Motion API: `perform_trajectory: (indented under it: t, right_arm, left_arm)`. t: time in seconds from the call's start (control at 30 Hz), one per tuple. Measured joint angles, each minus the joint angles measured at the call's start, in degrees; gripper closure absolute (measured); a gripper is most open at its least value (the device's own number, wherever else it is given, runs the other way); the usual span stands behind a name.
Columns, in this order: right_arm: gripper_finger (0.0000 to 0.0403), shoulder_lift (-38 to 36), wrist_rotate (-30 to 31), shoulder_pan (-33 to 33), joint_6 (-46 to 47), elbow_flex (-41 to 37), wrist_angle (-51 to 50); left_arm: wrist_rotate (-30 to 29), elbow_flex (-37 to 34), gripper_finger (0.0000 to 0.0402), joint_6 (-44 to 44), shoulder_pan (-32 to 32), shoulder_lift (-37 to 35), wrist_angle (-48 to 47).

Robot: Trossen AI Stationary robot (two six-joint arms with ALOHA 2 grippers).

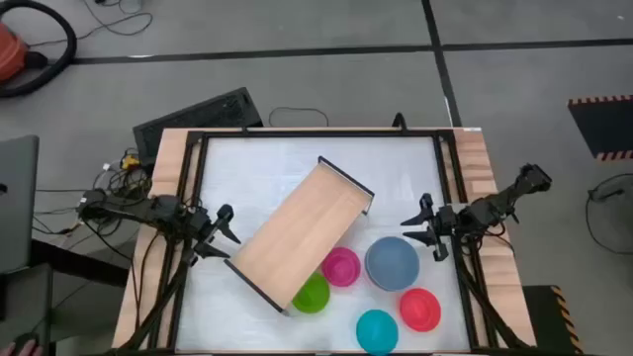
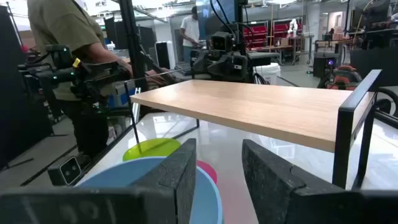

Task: Place and stack bowls onto a shelf

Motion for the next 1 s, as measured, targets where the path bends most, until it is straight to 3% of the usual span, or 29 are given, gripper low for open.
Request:
perform_trajectory:
  t: [1.0]
  right_arm:
    - [0.0246,0.0,0.0,0.0,0.0,0.0,0.0]
  left_arm:
    - [-0.1,0.0,0.0198,0.8,0.0,0.0,0.0]
